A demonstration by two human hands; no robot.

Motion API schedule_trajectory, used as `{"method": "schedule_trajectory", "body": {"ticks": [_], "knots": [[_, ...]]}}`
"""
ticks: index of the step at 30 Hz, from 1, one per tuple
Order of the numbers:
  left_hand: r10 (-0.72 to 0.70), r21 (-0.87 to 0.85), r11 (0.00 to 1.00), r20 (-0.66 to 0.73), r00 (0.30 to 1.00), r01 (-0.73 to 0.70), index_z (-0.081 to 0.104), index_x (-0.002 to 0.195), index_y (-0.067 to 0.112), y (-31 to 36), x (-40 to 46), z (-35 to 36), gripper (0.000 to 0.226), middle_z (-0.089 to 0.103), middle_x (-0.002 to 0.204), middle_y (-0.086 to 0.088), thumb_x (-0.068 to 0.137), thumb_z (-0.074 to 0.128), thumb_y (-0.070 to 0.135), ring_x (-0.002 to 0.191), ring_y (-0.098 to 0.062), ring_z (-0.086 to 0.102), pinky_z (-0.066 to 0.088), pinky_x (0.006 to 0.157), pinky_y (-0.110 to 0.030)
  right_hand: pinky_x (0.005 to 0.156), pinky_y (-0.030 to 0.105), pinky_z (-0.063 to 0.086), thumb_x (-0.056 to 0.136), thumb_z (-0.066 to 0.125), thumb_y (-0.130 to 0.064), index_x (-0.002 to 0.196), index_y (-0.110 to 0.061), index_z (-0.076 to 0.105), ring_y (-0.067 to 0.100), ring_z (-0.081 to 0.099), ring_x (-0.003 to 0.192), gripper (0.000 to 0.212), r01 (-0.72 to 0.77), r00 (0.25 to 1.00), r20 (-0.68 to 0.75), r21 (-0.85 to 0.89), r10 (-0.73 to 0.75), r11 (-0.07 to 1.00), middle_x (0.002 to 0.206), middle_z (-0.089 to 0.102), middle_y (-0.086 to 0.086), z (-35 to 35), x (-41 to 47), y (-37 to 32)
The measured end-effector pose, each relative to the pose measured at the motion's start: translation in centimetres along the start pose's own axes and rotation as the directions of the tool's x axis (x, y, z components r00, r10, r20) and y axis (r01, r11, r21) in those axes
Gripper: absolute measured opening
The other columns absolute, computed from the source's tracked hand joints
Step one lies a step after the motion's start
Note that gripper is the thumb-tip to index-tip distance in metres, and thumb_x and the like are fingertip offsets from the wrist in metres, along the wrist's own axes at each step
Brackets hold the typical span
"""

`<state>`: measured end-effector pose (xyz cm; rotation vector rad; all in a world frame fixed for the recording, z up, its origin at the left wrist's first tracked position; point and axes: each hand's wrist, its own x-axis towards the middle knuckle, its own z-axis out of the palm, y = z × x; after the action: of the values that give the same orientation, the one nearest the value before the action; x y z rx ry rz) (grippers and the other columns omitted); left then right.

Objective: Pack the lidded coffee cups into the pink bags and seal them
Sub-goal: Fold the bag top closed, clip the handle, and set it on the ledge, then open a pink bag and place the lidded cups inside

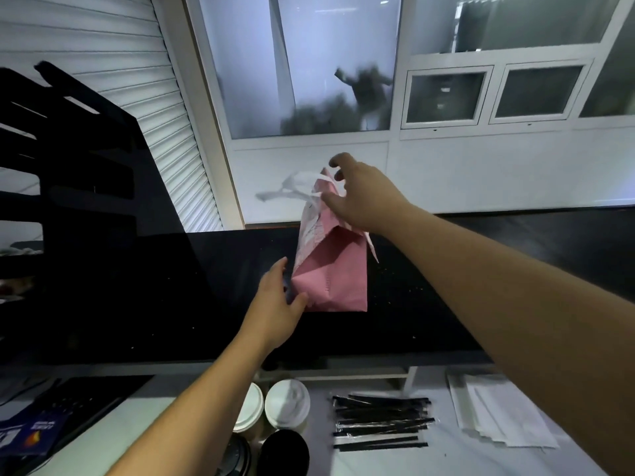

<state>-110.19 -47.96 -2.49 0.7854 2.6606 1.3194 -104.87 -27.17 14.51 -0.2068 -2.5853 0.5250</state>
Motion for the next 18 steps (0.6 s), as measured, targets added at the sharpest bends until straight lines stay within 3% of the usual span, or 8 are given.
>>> {"method": "schedule_trajectory", "body": {"ticks": [3, 6, 9, 12, 18], "knots": [[0.079, 0.023, 0.997, -0.133, 0.988, -0.076, 0.032, 0.154, 0.033, 1.0, -2.7, 0.0, 0.072, 0.034, 0.147, 0.011, 0.092, 0.069, 0.029, 0.121, -0.009, 0.055, 0.051, 0.101, -0.033, 0.084, 0.028, 0.046, 0.094, 0.064, -0.032, 0.142, -0.02, 0.048, 0.016, 0.062, 0.105, 0.052, -0.055, 0.996, -0.072, 0.079, 0.061, 0.995, 0.126, 0.063, 0.0, -1.8, -5.0, 1.9], [0.179, 0.015, 0.984, -0.143, 0.973, -0.178, 0.039, 0.143, 0.041, 2.7, -6.2, 0.7, 0.059, 0.035, 0.135, 0.023, 0.092, 0.065, 0.026, 0.116, -0.002, 0.055, 0.054, 0.095, -0.031, 0.073, 0.018, 0.042, 0.093, 0.064, -0.037, 0.136, -0.028, 0.051, -0.001, 0.059, 0.09, 0.046, -0.138, 0.988, -0.061, 0.114, 0.145, 0.984, 0.111, 0.06, -0.014, -2.8, -11.8, 4.6], [0.282, 0.04, 0.959, -0.05, 0.958, -0.28, 0.041, 0.137, 0.045, 5.0, -8.8, 2.7, 0.052, 0.036, 0.127, 0.03, 0.093, 0.062, 0.028, 0.115, 0.003, 0.051, 0.053, 0.086, -0.025, 0.073, 0.014, 0.042, 0.093, 0.067, -0.037, 0.132, -0.031, 0.055, -0.004, 0.058, 0.088, 0.041, -0.253, 0.966, -0.011, 0.127, 0.257, 0.959, 0.102, 0.059, -0.02, -2.9, -18.9, 7.2], [0.353, 0.045, 0.933, 0.076, 0.932, -0.357, 0.044, 0.136, 0.043, 7.4, -10.7, 5.8, 0.048, 0.038, 0.13, 0.028, 0.094, 0.062, 0.029, 0.113, 0.004, 0.051, 0.05, 0.087, -0.021, 0.075, 0.016, 0.046, 0.094, 0.067, -0.038, 0.129, -0.035, 0.056, -0.001, 0.06, 0.089, 0.037, -0.408, 0.913, 0.066, 0.139, 0.402, 0.903, 0.103, 0.06, -0.019, -2.8, -25.7, 9.3], [0.44, 0.105, 0.858, 0.355, 0.824, -0.503, 0.05, 0.135, 0.034, 12.6, -15.6, 14.1, 0.041, 0.041, 0.134, 0.017, 0.095, 0.061, 0.03, 0.109, -0.007, 0.054, 0.051, 0.09, -0.03, 0.084, 0.027, 0.046, 0.097, 0.061, -0.038, 0.13, -0.029, 0.055, 0.007, 0.059, 0.097, 0.035, -0.592, 0.806, 0.044, 0.057, 0.59, 0.804, 0.113, 0.058, -0.014, -4.0, -37.9, 11.7]]}}
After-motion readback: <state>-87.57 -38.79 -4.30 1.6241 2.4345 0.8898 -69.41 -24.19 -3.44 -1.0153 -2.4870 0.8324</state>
